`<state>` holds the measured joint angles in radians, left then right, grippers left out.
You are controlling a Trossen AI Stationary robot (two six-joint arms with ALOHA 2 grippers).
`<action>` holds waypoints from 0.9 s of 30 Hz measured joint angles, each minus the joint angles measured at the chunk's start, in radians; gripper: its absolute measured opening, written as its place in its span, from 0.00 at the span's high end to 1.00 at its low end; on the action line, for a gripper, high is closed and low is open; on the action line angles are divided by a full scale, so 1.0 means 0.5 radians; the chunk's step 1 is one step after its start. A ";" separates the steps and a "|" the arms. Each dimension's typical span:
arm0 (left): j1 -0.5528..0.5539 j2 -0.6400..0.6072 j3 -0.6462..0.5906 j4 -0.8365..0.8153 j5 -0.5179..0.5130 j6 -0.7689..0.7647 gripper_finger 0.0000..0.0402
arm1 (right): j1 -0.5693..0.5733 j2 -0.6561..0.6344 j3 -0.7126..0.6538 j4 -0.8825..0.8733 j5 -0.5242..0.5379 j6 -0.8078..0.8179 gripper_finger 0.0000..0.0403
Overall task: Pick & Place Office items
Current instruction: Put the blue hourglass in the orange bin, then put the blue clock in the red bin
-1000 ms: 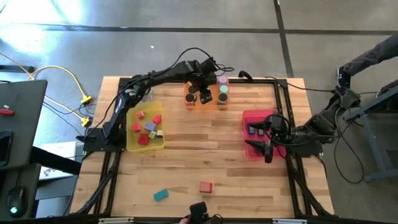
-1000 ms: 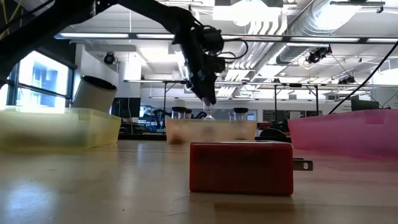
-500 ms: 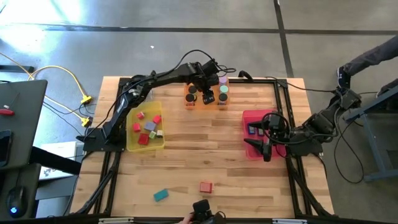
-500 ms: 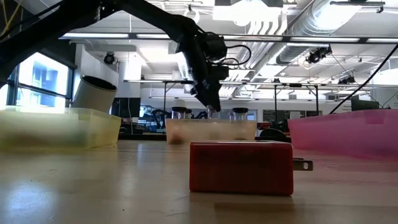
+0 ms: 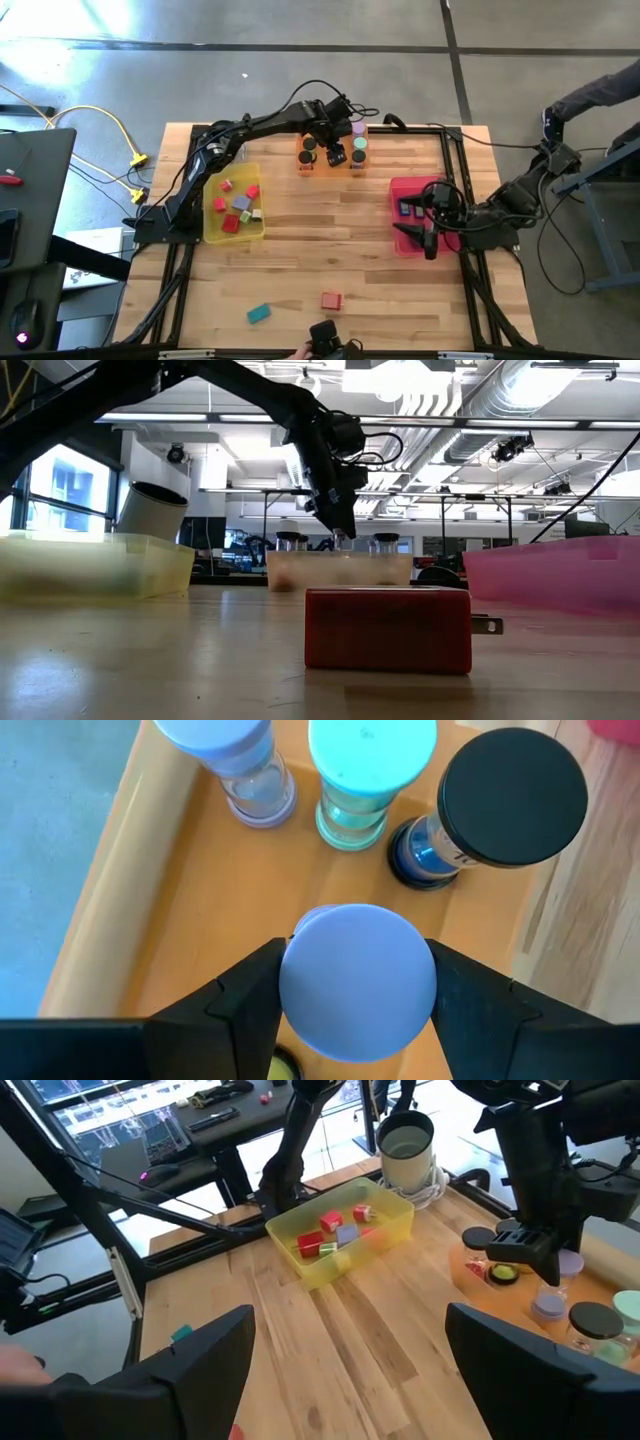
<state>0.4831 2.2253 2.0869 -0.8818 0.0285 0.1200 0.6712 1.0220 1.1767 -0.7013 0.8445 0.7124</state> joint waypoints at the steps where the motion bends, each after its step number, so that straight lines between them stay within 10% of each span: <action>1: 0.000 0.000 0.000 -0.001 0.000 0.001 0.48 | 0.000 -0.004 0.000 0.001 -0.001 0.000 0.21; 19: -0.001 0.097 0.005 0.037 0.051 0.089 0.47 | 0.000 -0.026 -0.001 -0.016 -0.010 0.004 0.21; 27: -0.002 0.112 -0.004 0.007 0.042 0.135 0.30 | 0.000 -0.026 -0.001 -0.030 -0.014 0.004 0.21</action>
<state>0.4824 2.2815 2.0846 -0.8783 0.0494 0.1873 0.6712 1.0092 1.1763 -0.7162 0.8375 0.7143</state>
